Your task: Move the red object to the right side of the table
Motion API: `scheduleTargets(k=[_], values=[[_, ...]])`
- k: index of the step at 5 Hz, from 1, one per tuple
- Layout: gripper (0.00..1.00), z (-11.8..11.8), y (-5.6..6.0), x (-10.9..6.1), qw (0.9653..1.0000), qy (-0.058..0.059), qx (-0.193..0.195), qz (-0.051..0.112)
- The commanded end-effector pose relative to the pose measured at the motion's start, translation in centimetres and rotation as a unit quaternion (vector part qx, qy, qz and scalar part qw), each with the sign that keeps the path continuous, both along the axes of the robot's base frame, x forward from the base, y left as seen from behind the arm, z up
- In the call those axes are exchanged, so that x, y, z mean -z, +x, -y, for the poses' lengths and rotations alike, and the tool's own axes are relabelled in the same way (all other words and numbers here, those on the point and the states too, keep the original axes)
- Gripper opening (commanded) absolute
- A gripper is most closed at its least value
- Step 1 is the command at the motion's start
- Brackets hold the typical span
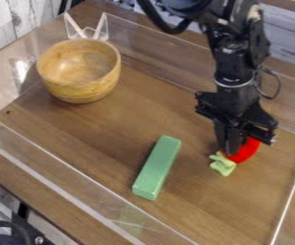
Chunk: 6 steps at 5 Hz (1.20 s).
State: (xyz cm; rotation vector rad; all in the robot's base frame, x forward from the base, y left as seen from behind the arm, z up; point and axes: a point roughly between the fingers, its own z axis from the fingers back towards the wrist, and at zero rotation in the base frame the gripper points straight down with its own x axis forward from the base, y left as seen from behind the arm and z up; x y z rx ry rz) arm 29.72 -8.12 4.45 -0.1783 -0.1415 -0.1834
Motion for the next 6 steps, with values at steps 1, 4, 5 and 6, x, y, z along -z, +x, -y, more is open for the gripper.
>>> scheduleTargets(k=[1,4,5,6], values=[[0.0,-0.3,0.9,-0.8,0.9987,-0.007,0.041,0.028],[0.0,1.0,0.8,-2.7,0.9986,-0.006,0.036,0.037],[0.0,1.2,1.0,-2.4,0.9984,-0.01,0.043,0.035],[0.0,0.7,0.4,-1.5,0.9976,-0.015,0.06,0.031]])
